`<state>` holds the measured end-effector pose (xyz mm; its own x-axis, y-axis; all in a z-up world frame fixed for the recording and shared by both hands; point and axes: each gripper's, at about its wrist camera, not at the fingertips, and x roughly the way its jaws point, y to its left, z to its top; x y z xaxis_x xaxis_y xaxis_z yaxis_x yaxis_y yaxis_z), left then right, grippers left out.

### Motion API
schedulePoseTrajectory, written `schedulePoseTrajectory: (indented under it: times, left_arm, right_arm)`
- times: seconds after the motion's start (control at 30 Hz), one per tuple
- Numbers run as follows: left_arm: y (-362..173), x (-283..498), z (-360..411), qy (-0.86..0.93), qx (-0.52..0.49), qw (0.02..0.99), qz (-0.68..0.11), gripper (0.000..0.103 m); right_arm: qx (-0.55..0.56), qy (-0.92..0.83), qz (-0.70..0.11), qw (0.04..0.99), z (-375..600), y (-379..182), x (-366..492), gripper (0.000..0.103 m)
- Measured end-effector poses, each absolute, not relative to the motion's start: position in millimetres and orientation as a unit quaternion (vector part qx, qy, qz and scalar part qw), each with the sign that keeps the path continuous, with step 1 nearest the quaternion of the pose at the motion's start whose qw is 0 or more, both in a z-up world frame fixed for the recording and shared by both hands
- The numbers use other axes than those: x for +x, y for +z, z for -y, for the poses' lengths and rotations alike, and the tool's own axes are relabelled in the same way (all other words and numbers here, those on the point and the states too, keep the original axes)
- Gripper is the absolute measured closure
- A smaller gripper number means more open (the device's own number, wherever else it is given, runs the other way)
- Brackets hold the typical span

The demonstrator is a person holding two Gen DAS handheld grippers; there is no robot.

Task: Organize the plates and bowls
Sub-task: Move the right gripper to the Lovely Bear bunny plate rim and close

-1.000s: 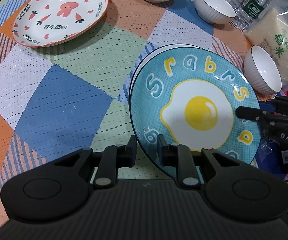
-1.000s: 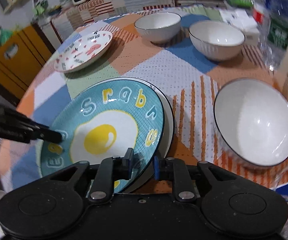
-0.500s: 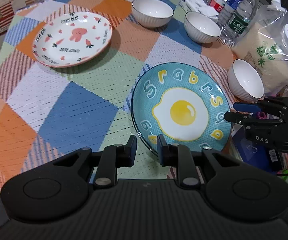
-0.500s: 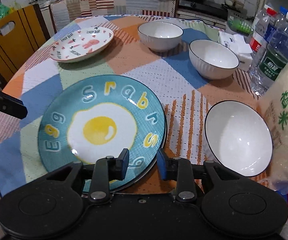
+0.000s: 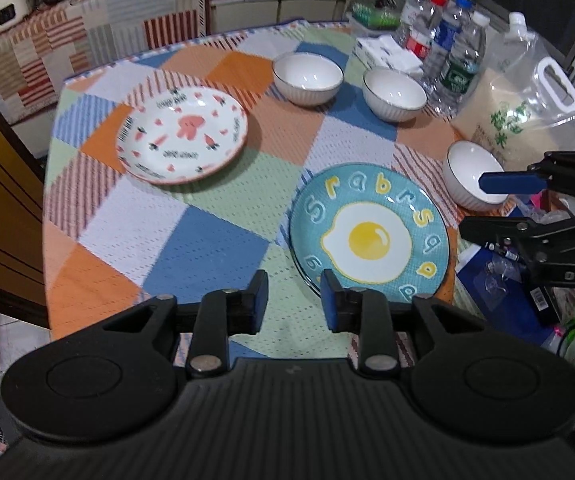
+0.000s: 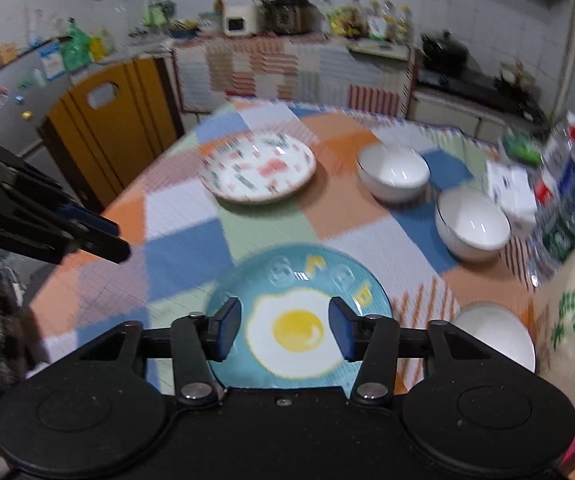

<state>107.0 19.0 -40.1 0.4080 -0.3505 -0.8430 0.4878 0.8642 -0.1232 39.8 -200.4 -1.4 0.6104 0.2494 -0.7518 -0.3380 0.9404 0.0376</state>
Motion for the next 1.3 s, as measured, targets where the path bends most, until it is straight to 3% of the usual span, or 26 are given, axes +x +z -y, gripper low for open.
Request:
schedulePoseTrajectory:
  times: [0.27,0.73,0.9,1.0,1.3]
  left_arm:
    - [-22.2,115.2,-49.8,-0.23,0.055,0.857,-0.458,0.062]
    - [-48.5,191.4,-99.6,-0.183,0.045,0.881,-0.433,0.029]
    - [-68.7,222.6,-108.9,-0.178,0.02,0.887,-0.425,0.028]
    - [-82.1,241.4,-114.4,-0.171,-0.015,0.891,-0.42,0.021]
    - [-135.2,291.9,-107.1,-0.141,-0.003,0.896,-0.422,0.021]
  right_arm:
    - [-0.046,0.19,-0.372,0.907,179.8,32.8,53.4,0.03]
    - [-0.003,0.221,-0.364,0.905,152.1,19.8,142.2,0.029]
    - [0.008,0.21,-0.34,0.917,152.4,-0.6,173.2,0.029]
    - [0.049,0.201,-0.376,0.903,157.7,-21.0,200.5,0.029]
    - [0.099,0.174,-0.419,0.885,157.9,-77.6,255.9,0.03]
